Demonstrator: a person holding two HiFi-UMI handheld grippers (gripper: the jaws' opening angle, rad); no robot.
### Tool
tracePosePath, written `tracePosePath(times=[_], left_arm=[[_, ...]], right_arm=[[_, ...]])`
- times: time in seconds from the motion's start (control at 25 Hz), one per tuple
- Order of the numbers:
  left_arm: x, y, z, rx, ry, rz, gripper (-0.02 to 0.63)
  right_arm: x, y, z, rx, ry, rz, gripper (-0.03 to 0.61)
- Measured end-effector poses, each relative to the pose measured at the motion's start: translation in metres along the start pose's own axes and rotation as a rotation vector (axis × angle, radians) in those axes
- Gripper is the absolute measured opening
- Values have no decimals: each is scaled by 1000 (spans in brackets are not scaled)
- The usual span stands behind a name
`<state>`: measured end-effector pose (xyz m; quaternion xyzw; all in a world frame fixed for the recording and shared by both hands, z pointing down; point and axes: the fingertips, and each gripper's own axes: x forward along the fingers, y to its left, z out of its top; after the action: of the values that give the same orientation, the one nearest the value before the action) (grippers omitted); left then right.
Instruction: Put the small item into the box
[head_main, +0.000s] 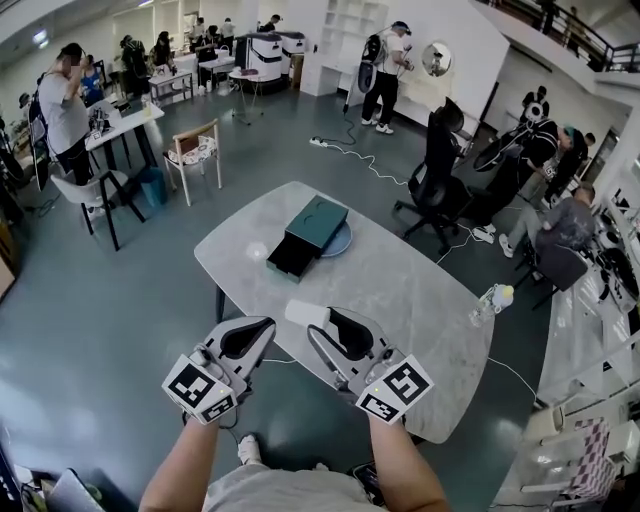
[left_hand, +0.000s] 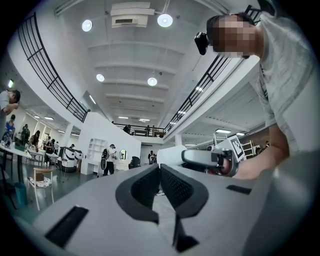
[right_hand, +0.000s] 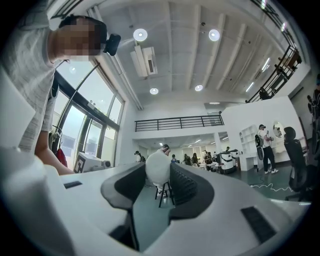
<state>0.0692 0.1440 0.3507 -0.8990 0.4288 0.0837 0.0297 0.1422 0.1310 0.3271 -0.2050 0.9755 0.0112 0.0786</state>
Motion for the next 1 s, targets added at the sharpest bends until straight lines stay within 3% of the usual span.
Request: tracePosePath(times=[0.6,1.0], left_arm=[[-44,100,1,-34,-16,-66,21],[1,146,-18,-57,-16,-104,21]], right_arm=[[101,15,-25,-12,20,-86,167],[140,-41,-46,-20,71,-102,167]])
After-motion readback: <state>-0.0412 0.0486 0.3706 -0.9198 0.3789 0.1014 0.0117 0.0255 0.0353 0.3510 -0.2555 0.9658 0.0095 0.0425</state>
